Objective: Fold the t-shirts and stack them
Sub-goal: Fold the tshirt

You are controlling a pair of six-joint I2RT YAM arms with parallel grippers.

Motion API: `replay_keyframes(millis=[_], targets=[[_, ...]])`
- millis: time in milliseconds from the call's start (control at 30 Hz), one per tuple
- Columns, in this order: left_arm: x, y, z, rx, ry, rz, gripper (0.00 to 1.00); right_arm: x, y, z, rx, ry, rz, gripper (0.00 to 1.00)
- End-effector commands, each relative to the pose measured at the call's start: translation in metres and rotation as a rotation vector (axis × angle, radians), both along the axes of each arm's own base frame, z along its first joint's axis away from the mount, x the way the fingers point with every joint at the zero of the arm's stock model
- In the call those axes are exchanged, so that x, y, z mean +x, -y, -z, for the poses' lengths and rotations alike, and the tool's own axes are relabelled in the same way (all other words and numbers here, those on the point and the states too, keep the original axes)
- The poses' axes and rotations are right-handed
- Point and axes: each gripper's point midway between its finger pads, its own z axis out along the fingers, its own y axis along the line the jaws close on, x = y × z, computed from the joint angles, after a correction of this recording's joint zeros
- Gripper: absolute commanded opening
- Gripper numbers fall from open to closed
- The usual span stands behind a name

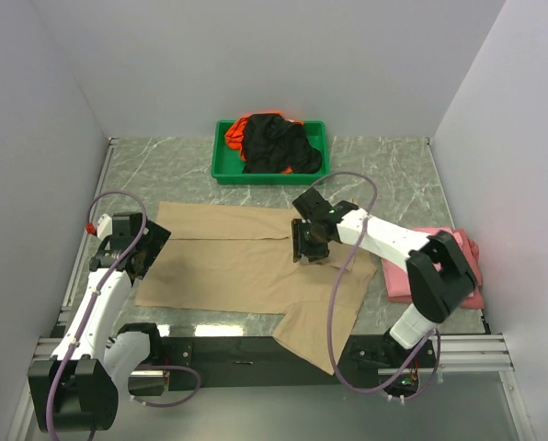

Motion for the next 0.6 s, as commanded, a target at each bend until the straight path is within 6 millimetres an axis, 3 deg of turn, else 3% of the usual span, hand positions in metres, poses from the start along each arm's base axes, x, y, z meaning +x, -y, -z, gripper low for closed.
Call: replay_keyframes(millis=[0, 100, 133, 233, 267, 300, 333, 367, 400, 433, 500, 533, 567], targets=[[0.007, 0.004, -0.014, -0.008, 0.040, 0.026, 0.99, 0.020, 0.010, -0.056, 0.027, 0.186, 0.025, 0.54], [0.014, 0.006, -0.021, -0.012, 0.068, 0.035, 0.99, 0.034, 0.031, -0.072, 0.012, 0.246, 0.081, 0.75], [0.019, 0.008, -0.025, -0.016, 0.080, 0.052, 0.99, 0.047, 0.047, -0.075, 0.012, 0.255, 0.136, 0.80], [0.041, 0.017, -0.035, -0.029, 0.126, 0.119, 0.99, 0.069, 0.060, -0.072, 0.088, 0.232, 0.178, 0.83], [0.047, 0.020, -0.037, -0.037, 0.132, 0.139, 0.99, 0.087, 0.073, -0.074, 0.112, 0.254, 0.225, 0.84], [0.058, 0.023, -0.046, -0.042, 0.159, 0.163, 0.99, 0.098, 0.076, -0.068, 0.115, 0.247, 0.235, 0.85], [0.071, 0.030, -0.042, -0.061, 0.159, 0.206, 0.99, 0.107, 0.077, -0.068, 0.123, 0.253, 0.224, 0.86], [0.080, 0.034, -0.044, -0.068, 0.173, 0.232, 0.99, 0.115, 0.081, -0.064, 0.115, 0.248, 0.230, 0.86], [0.089, 0.038, -0.044, -0.080, 0.180, 0.256, 0.99, 0.125, 0.089, -0.047, 0.090, 0.213, 0.248, 0.86], [0.103, 0.039, -0.037, -0.084, 0.157, 0.264, 0.99, 0.138, 0.092, -0.051, 0.086, 0.226, 0.270, 0.86], [0.125, 0.040, -0.041, -0.090, 0.169, 0.272, 0.99, 0.160, 0.101, -0.038, 0.069, 0.212, 0.302, 0.86], [0.132, 0.039, -0.021, -0.089, 0.113, 0.279, 0.99, 0.167, 0.105, -0.034, 0.066, 0.205, 0.321, 0.86], [0.135, 0.038, -0.013, -0.089, 0.079, 0.273, 0.99, 0.170, 0.108, -0.030, 0.054, 0.189, 0.327, 0.85]])
